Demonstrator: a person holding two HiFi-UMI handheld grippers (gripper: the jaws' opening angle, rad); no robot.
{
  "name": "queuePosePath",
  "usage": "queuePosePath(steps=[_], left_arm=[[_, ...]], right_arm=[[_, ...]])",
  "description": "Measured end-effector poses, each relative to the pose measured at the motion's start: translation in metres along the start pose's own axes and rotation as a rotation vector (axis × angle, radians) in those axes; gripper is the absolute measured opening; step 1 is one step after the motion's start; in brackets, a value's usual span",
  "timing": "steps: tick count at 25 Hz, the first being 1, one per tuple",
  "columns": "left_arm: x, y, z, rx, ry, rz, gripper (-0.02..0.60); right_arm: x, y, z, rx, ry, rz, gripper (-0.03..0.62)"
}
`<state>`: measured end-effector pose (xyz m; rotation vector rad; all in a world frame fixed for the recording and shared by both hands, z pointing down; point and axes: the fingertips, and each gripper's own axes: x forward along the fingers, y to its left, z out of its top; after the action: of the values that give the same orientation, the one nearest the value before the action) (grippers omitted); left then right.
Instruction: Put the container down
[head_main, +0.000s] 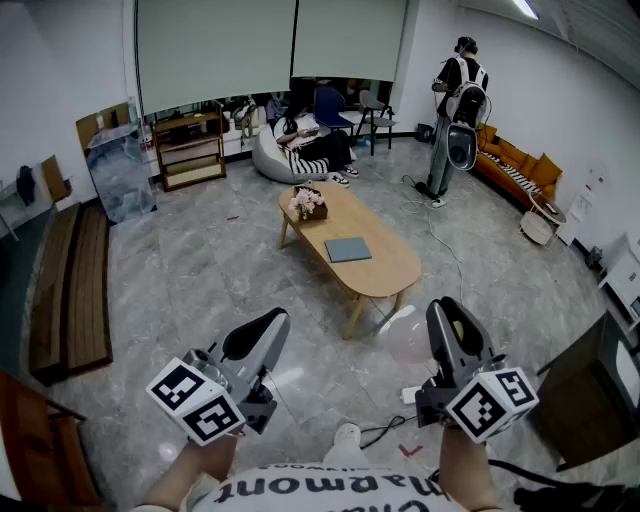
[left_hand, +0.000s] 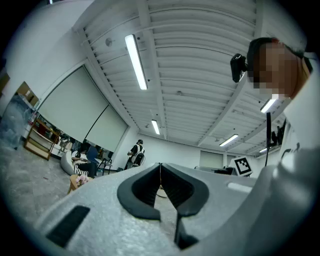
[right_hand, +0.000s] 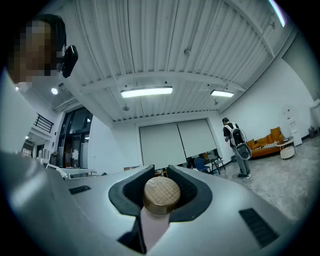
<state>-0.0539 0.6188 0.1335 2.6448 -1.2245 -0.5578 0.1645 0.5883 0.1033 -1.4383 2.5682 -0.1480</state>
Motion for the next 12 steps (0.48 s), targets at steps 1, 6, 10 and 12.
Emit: queuePosePath(steps=[1,6,10,12], left_arm=[[0.001,0.001,0.0,-0.001,0.001,0.003,0.017],[0.002,0.001,-0.003,-0.01,0.008,0.014,0.015],[0.01,0.005,-0.017,-0.03,0.028,0.019,0.016],[0.016,0.01,-0.022,-0.032,0.034,0.023,0.015]], right_arm=[[0.001,-0.001,0.0,0.004,0.002,0.001,0.091],[0.002,-0.005,-0.004,-0.007,0.022,-0.003,0.091],[0.005,-0.018,-0.014,0.053,0.02,0.004,0.091],[0.013,-0.028,-0.021,0.077,0.025,0.01,0.091]])
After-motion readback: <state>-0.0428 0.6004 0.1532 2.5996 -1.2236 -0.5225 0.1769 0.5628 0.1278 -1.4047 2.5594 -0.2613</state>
